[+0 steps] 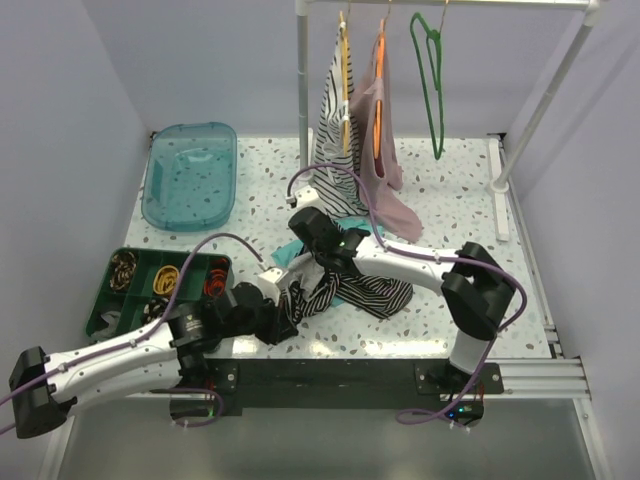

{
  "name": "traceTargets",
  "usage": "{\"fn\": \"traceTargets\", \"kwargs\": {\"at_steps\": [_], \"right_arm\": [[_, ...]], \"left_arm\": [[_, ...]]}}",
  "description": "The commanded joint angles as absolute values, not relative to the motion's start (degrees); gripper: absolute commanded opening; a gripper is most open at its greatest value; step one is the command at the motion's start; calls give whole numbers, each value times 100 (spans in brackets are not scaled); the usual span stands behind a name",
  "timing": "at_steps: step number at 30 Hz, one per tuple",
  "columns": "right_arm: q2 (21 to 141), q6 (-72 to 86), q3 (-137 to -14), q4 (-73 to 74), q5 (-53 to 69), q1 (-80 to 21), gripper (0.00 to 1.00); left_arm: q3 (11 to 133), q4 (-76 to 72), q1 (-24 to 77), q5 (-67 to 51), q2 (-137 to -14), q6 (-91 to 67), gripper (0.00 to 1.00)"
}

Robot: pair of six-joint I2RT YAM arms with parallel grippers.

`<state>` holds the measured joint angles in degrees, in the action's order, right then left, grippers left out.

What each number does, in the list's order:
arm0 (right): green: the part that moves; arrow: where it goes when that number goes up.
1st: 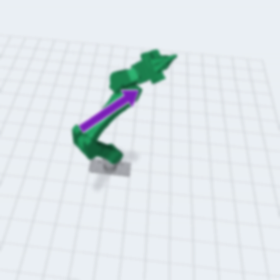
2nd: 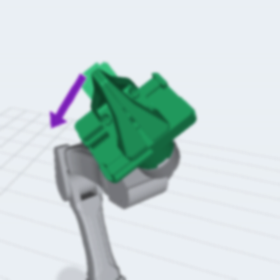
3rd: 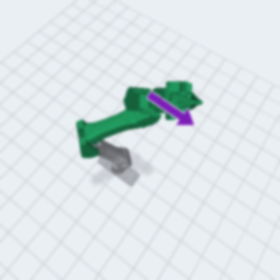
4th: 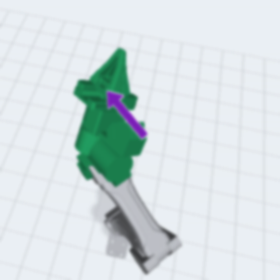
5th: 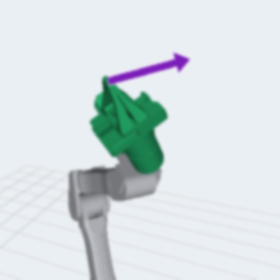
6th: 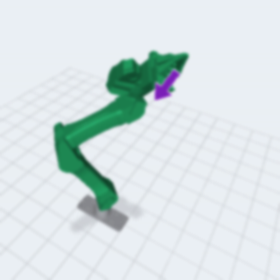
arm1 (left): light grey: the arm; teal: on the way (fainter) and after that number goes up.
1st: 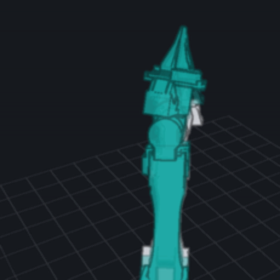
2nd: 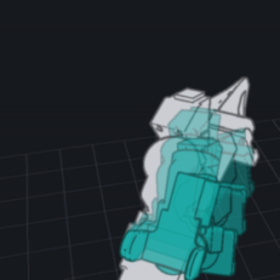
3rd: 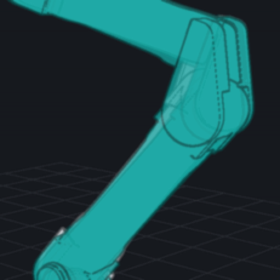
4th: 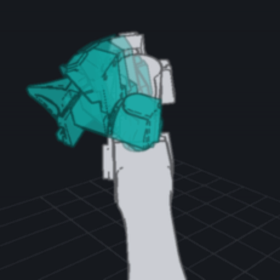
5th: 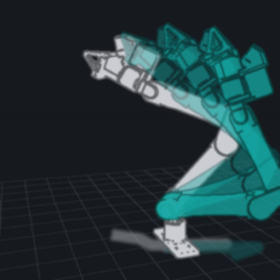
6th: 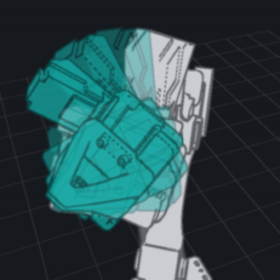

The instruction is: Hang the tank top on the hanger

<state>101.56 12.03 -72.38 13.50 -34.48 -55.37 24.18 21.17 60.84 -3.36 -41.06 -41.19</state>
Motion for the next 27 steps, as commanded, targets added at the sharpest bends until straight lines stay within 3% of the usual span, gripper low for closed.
{"fn": "traceTargets", "kwargs": {"at_steps": [1, 4, 8, 11, 17, 22, 27], "right_arm": [[9678, 1318, -7655, 1678, -4252, -5537, 8], [9055, 1406, -7717, 1994, -4516, -5537, 0], [8026, 1398, -7769, 2188, -4877, -5537, 0], [7262, 1266, -7935, 2206, -4975, -5537, 0], [6855, 765, -8919, 2547, -5300, -5528, 0], [6654, 659, -9640, 2926, -5072, -5528, 0], [6618, 808, -9704, 3655, -4659, -5528, 4]], "left_arm": [[3584, 2995, 6100, 946, -3911, -4236, 0], [4594, 3812, 6100, 2089, -4121, -4219, 0], [5895, 4648, 6030, 3757, -4613, -3930, 0], [6730, 4527, 5697, 3973, -4895, -3202, 0], [8408, 3490, 4264, 2631, -5676, -1417, 0], [10386, 3296, 4157, 1997, -6476, -581, 0], [12075, 3866, 4157, -180, -7153, -97, 0]]}}
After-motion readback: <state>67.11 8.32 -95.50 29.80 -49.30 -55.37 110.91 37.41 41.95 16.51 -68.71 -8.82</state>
